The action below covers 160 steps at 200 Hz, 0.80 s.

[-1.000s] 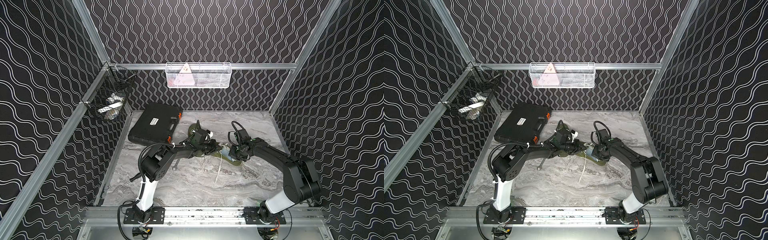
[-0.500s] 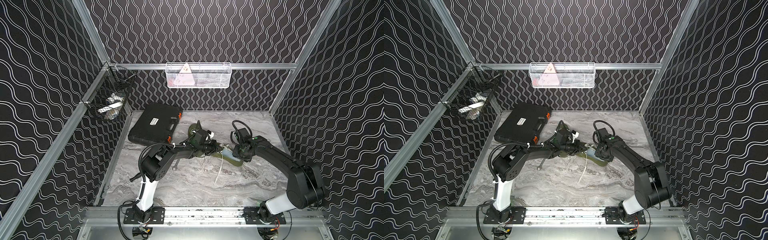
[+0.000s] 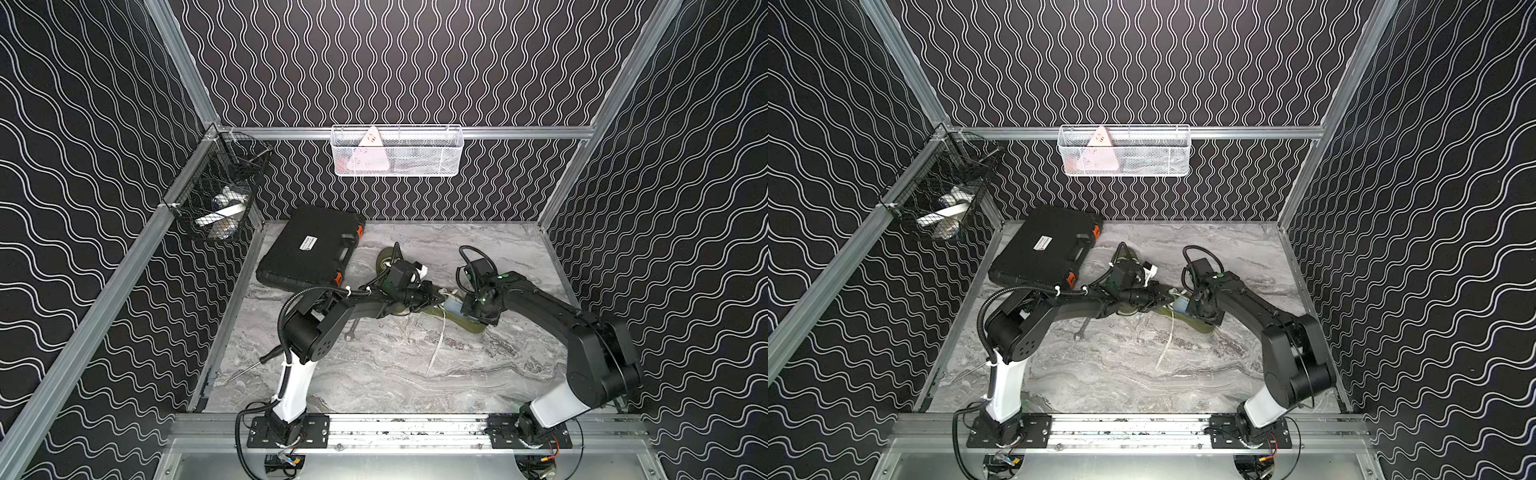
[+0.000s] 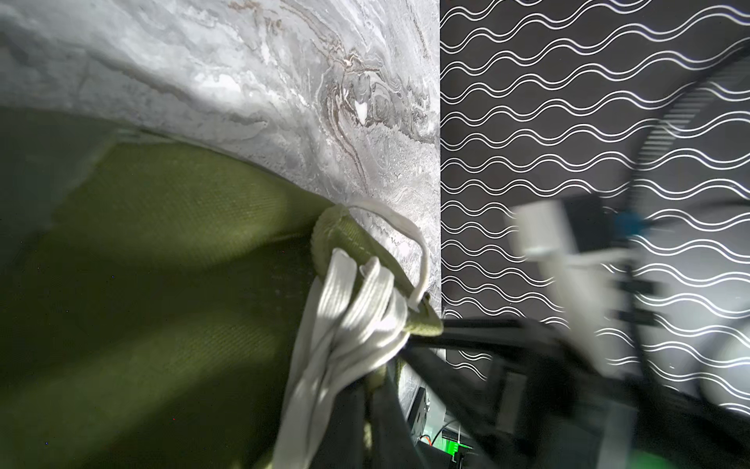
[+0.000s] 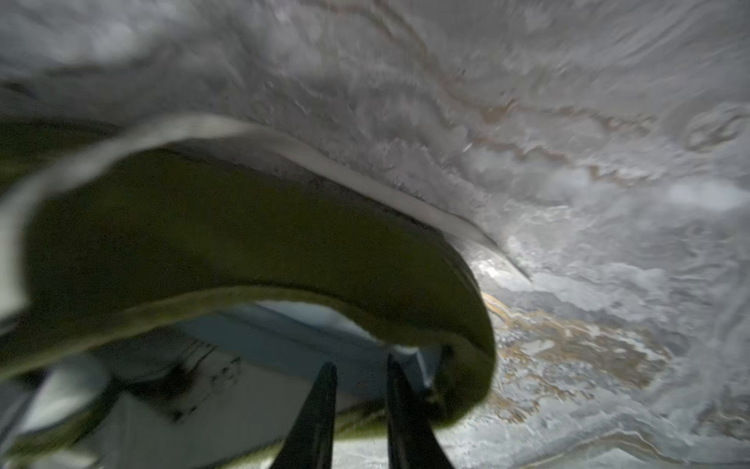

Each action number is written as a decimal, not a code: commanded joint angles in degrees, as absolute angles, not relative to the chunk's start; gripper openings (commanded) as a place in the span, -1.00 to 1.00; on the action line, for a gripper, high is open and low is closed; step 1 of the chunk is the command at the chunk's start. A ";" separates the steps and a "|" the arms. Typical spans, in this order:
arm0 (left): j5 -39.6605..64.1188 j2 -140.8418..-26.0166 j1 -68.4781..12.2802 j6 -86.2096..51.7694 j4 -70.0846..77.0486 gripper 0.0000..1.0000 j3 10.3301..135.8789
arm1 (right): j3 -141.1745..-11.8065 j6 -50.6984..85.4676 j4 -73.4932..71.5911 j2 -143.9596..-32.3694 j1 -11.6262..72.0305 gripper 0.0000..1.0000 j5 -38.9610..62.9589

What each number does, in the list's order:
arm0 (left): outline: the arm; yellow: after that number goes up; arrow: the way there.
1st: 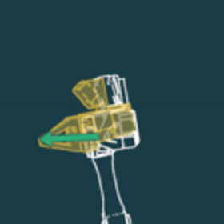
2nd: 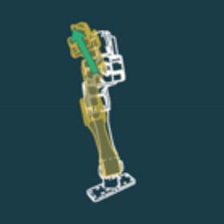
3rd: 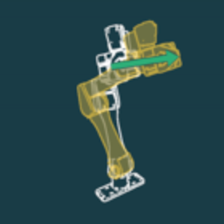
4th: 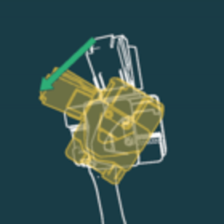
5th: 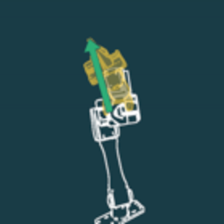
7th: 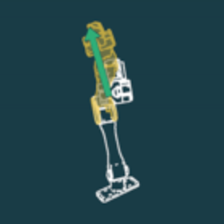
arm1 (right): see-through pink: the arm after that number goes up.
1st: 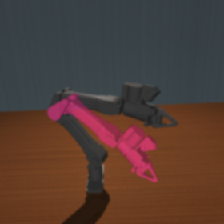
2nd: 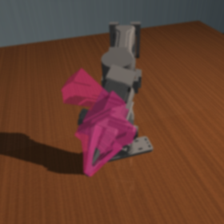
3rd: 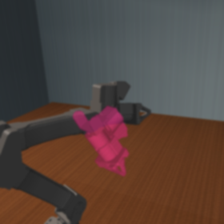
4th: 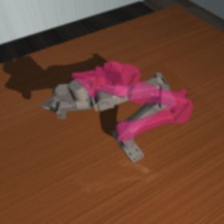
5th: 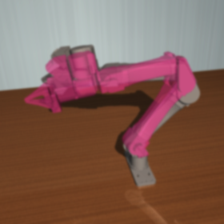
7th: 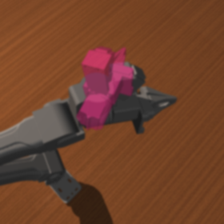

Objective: Insert the insole into the shoe

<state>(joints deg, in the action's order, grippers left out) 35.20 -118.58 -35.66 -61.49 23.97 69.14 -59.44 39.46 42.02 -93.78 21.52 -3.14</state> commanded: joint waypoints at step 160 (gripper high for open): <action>36.21 -117.95 -35.77 -58.03 20.26 -1.00 70.62 | -62.64 38.12 42.91 -96.68 22.33 -0.30 -12.95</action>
<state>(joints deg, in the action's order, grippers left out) 35.42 -118.45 -35.73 -59.83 21.69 70.11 -61.87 38.94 42.57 -94.02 22.39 -7.94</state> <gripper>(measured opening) 0.065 0.350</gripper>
